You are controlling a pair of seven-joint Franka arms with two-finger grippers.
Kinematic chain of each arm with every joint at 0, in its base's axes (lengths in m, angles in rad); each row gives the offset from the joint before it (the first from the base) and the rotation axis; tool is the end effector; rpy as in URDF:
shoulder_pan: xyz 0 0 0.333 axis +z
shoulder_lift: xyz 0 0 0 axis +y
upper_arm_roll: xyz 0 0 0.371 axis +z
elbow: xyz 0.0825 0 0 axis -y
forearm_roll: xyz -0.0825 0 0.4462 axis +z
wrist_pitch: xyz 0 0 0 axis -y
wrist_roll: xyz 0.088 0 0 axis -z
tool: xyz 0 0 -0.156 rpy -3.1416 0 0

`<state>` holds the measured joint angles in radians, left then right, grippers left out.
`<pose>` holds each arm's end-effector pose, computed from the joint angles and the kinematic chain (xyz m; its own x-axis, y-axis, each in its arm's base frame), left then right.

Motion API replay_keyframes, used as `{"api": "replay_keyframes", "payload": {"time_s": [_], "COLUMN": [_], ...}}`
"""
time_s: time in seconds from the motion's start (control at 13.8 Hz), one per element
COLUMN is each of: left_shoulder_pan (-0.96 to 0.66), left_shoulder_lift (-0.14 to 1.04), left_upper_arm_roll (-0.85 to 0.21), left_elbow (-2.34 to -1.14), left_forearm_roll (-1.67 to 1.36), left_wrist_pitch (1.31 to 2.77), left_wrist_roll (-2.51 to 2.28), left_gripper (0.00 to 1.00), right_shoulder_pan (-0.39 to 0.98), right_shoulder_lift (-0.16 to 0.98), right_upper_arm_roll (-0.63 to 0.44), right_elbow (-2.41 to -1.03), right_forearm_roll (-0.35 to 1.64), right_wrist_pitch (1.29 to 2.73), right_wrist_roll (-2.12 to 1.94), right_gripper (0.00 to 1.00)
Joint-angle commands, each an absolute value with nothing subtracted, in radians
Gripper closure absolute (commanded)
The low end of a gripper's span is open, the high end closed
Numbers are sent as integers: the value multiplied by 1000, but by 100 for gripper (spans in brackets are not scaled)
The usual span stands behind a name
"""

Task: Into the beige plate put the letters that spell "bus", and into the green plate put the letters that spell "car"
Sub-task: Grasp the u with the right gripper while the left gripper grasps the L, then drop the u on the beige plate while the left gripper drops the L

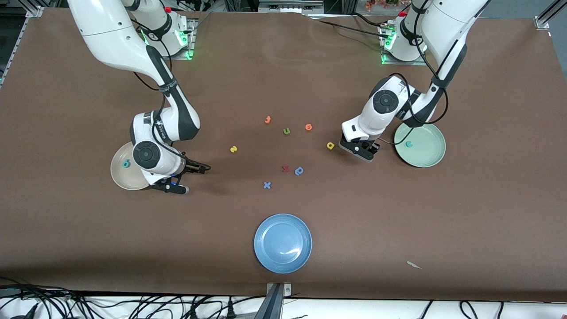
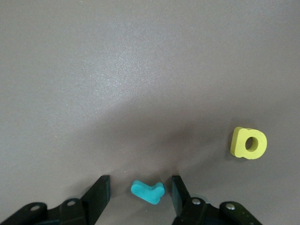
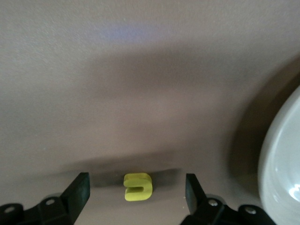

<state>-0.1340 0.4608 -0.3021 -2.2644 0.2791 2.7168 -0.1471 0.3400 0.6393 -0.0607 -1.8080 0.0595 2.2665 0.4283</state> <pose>0.5240 -0.2626 0.1101 0.8718 -0.4891 0.0261 -0.4896 -0.8718 0.0162 0.6671 0.1960 0.1228 0.9692 -0.1849 -0.1629 -0.1752 -0.9819 0.0722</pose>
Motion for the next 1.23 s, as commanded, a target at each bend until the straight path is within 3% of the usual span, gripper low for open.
{"api": "replay_keyframes", "payload": {"time_s": [0.0, 0.14, 0.43, 0.72, 0.94, 1.16], "left_shoulder_pan": [-150, -150, -150, -150, -147, -114], "left_shoulder_lift": [476, 476, 476, 476, 450, 362], "left_upper_arm_roll": [-284, -284, -281, -281, -270, -250], "left_elbow": [-2255, -2255, -2255, -2255, -2255, -2257], "left_forearm_roll": [319, 321, 321, 321, 327, 388], "left_wrist_pitch": [2718, 2718, 2718, 2718, 2706, 2613], "left_wrist_roll": [-164, -164, -164, -164, -155, -123], "left_gripper": [40, 45, 65, 81, 88, 87], "right_shoulder_pan": [339, 339, 341, 339, 339, 339], "right_shoulder_lift": [641, 641, 641, 644, 644, 643], "right_upper_arm_roll": [-54, -54, -54, -54, -54, -54], "right_elbow": [-1821, -1827, -1829, -1827, -1827, -1822], "right_forearm_roll": [80, 80, 80, 78, 78, 78], "right_wrist_pitch": [2281, 2279, 2279, 2281, 2281, 2276], "right_wrist_roll": [436, 436, 434, 434, 433, 430], "right_gripper": [17, 20, 47, 58, 73, 84]}}
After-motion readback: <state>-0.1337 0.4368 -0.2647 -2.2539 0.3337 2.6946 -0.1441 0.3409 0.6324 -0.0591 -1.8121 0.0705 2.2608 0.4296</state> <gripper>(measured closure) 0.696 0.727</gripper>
